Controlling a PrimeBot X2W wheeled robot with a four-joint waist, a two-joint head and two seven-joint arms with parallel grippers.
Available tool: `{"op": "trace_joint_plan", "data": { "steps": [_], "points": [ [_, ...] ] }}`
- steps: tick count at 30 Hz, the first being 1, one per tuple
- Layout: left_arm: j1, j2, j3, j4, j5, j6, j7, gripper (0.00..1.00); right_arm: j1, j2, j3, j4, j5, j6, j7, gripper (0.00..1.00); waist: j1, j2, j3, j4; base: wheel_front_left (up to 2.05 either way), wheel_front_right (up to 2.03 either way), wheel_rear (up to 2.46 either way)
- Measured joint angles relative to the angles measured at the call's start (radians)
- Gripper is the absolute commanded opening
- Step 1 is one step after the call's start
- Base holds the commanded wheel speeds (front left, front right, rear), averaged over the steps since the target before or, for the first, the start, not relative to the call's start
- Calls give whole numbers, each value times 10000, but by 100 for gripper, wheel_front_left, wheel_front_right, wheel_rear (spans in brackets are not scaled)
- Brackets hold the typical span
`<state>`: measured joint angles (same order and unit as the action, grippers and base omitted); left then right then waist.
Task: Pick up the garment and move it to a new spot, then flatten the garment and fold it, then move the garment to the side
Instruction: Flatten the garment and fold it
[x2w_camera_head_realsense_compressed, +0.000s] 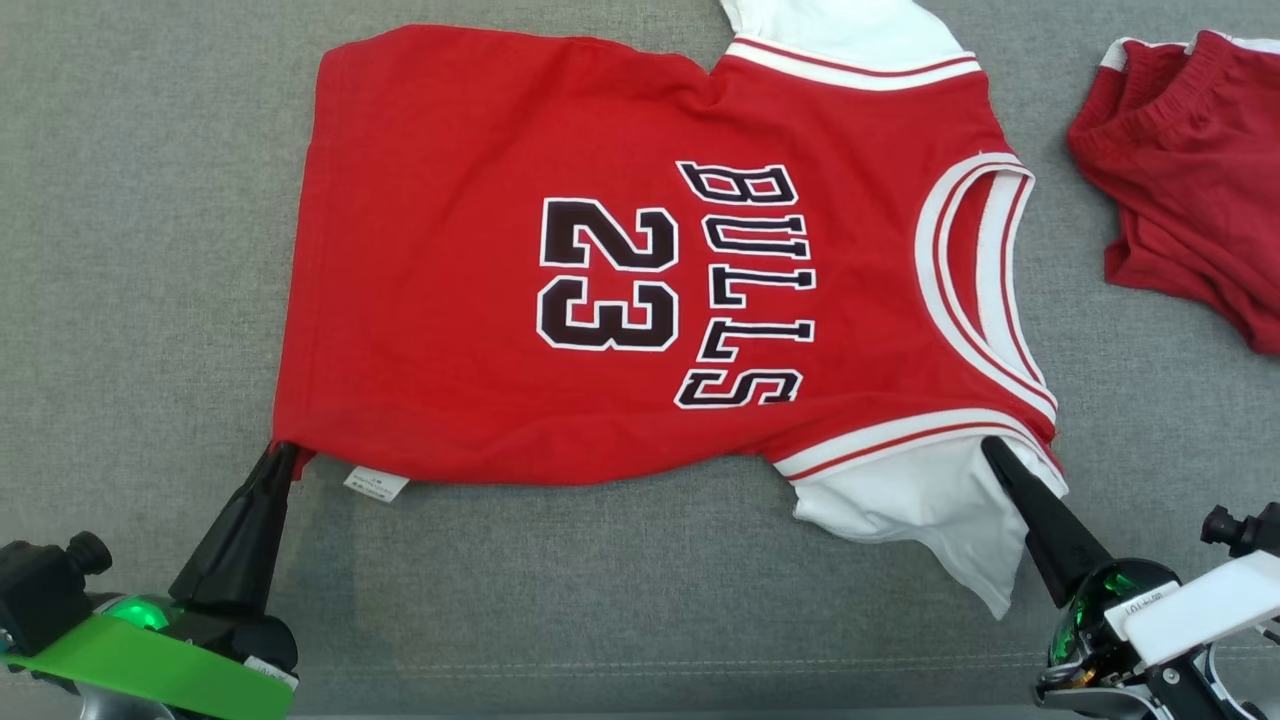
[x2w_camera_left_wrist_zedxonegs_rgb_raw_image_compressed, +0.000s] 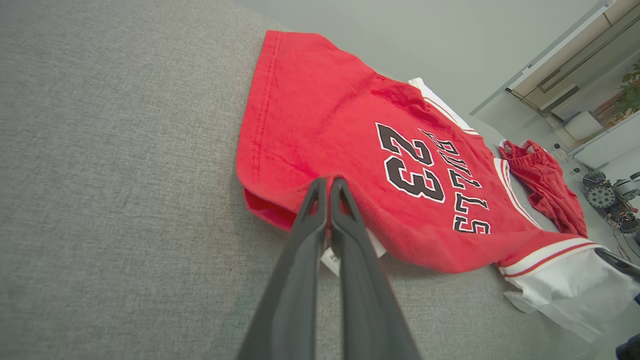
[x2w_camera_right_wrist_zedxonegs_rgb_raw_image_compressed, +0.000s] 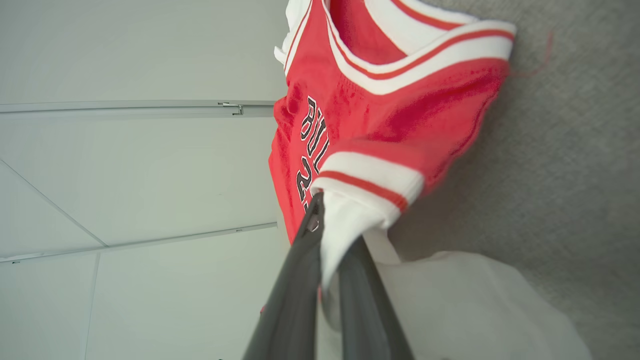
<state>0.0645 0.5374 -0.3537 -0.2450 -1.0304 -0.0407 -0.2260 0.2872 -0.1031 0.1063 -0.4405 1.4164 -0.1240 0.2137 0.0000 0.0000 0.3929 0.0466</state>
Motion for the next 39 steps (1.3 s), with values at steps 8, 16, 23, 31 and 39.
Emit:
{"op": "trace_joint_plan", "data": {
  "steps": [8, 16, 23, 31, 39],
  "points": [
    [-653, 201, 54, -163, 73, 0, 290, 0, -802, -249, -65, 115, -88, -10, 180, 0, 0, 0, 249, -17, 0, 0, 0],
    [-1305, 420, 188, -230, 75, 59, 656, 1, -1610, -481, -198, 686, -194, -19, 370, 0, 0, 0, 473, -108, 0, 0, 0],
    [-1877, 403, 31, -121, 77, 59, 936, 0, -2642, -644, -464, 1110, -345, -23, 449, 0, 0, 0, 661, -101, 0, 0, 0],
    [-2261, 247, -209, 153, 77, 58, 1208, 6, -3243, -790, -502, 1770, -420, -23, 617, 0, 0, 0, 761, -48, 0, 0, 0],
    [-2651, 148, -278, 476, 77, 58, 1298, 15, -3486, -779, -474, 2485, -539, -25, 688, 0, 0, 0, 873, 17, 0, 0, 0]
  ]
}}
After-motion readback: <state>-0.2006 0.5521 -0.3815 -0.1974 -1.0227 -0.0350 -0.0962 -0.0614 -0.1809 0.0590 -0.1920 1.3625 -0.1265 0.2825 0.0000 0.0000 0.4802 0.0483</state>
